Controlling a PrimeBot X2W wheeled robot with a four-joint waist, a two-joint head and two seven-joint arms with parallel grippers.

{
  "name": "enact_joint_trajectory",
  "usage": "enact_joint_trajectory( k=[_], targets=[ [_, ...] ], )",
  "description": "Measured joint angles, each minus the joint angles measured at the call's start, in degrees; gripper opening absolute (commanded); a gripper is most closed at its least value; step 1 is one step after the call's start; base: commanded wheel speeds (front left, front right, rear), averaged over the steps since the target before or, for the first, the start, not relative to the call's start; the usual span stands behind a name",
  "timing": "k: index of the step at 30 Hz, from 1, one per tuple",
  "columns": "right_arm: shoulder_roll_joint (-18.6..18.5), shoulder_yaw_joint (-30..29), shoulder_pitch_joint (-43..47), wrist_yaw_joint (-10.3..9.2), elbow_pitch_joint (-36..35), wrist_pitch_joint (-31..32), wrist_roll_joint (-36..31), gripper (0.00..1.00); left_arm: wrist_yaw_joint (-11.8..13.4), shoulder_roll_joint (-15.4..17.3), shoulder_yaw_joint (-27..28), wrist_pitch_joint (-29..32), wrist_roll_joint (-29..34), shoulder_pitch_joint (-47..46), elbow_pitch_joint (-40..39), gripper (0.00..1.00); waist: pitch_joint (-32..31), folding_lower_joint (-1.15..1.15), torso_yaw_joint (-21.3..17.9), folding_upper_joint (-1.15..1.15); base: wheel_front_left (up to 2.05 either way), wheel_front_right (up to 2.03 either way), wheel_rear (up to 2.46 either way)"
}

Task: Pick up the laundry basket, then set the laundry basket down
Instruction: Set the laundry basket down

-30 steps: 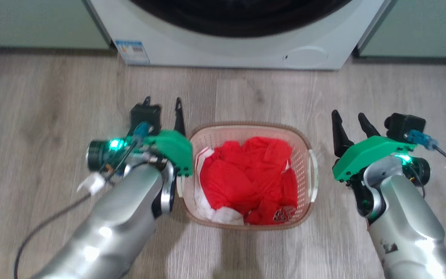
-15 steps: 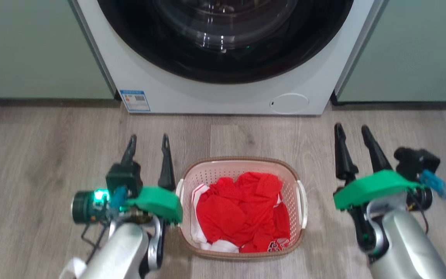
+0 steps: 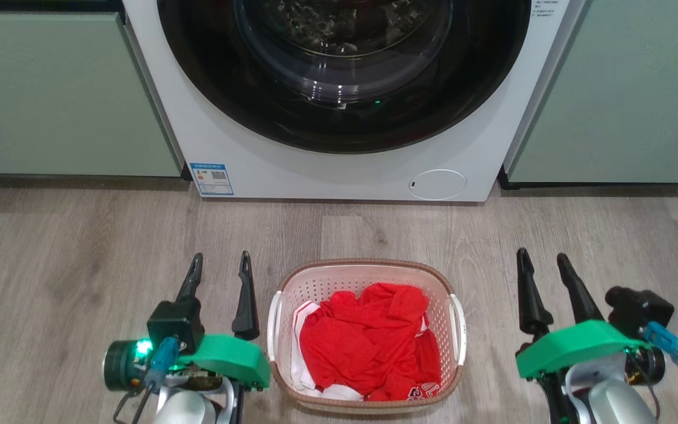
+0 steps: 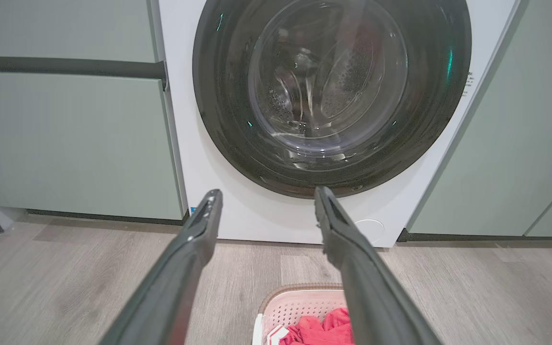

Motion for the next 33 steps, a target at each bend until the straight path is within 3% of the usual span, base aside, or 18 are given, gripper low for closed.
enact_joint_trajectory(
  k=[5,11,33],
  targets=[
    [0.1,0.0,1.6,0.0,0.0,-0.3,0.1,1.0,-1.0,-0.5,1.7,0.0,2.2,0.9,-1.3,1.0,-0.3,0.0,-0.1,0.0,0.0,0.0,0.0],
    [0.3,0.0,1.7,0.0,-0.2,-0.6,0.2,1.0,-2.9,-0.7,2.9,0.0,0.4,2.8,-2.1,1.0,-0.3,0.0,-0.1,0.0,0.0,0.0,0.0],
    [0.3,0.1,1.7,0.0,0.3,-0.8,0.1,1.0,-4.0,-0.7,2.7,0.0,-2.5,3.2,-1.3,1.0,-0.6,0.0,-0.1,0.0,0.0,0.0,0.0]
  ],
)
